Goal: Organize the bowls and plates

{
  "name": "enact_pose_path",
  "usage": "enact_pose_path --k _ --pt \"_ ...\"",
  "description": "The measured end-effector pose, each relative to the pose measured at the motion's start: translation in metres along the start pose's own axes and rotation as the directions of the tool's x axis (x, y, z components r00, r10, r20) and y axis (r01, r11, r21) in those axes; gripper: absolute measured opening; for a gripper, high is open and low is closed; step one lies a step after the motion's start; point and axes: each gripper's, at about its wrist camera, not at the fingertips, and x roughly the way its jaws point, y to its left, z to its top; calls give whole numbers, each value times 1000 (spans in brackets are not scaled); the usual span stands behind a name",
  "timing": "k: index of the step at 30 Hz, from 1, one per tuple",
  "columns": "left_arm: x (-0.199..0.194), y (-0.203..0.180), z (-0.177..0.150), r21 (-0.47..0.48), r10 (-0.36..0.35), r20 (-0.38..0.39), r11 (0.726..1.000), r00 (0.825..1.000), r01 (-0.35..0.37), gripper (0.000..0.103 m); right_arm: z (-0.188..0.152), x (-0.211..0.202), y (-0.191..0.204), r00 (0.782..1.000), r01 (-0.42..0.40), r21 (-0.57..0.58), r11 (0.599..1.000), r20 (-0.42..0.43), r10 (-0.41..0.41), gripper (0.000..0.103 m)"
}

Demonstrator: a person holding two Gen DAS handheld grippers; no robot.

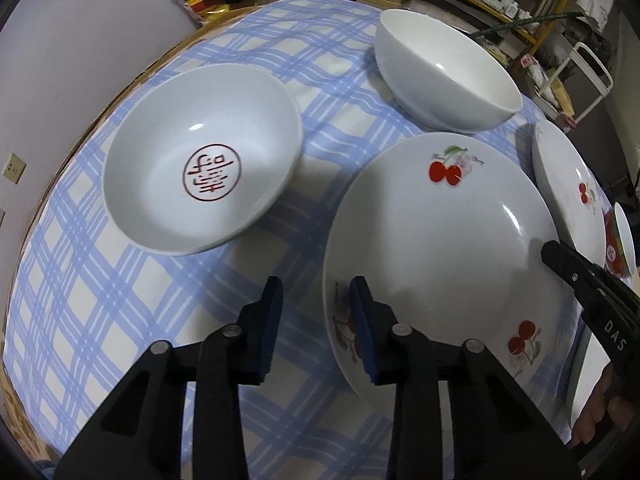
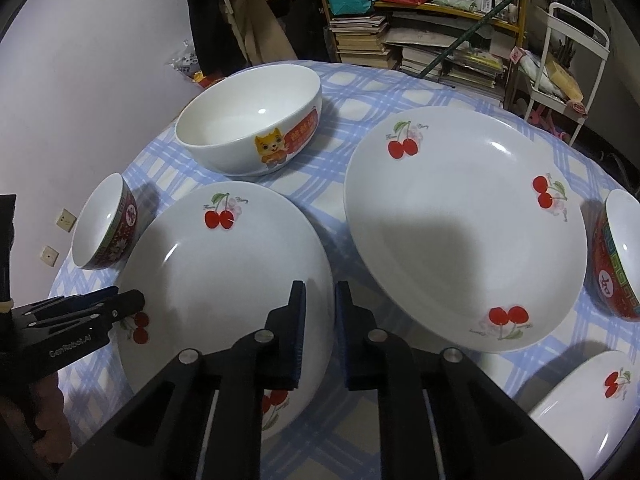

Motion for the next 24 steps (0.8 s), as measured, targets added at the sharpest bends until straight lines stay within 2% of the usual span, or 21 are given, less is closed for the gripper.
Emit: enact_pose_path --k 7,12,18,24 --pt "1 -2 1 10 -50 -3 999 999 50 14 -1 2 1 1000 9 -9 1000 15 -8 15" --pt "1 1 2 17 -65 -1 998 998 65 13 0 1 6 1000 27 -60 998 15 -26 16" --pt "-6 -4 -3 63 -41 22 997 999 40 13 -2 -2 -4 999 -27 7 1000 -22 28 14" --pt "-17 -1 -11 51 -53 20 997 998 51 13 -12 -14 5 1000 -11 -12 1000 -25 11 13"
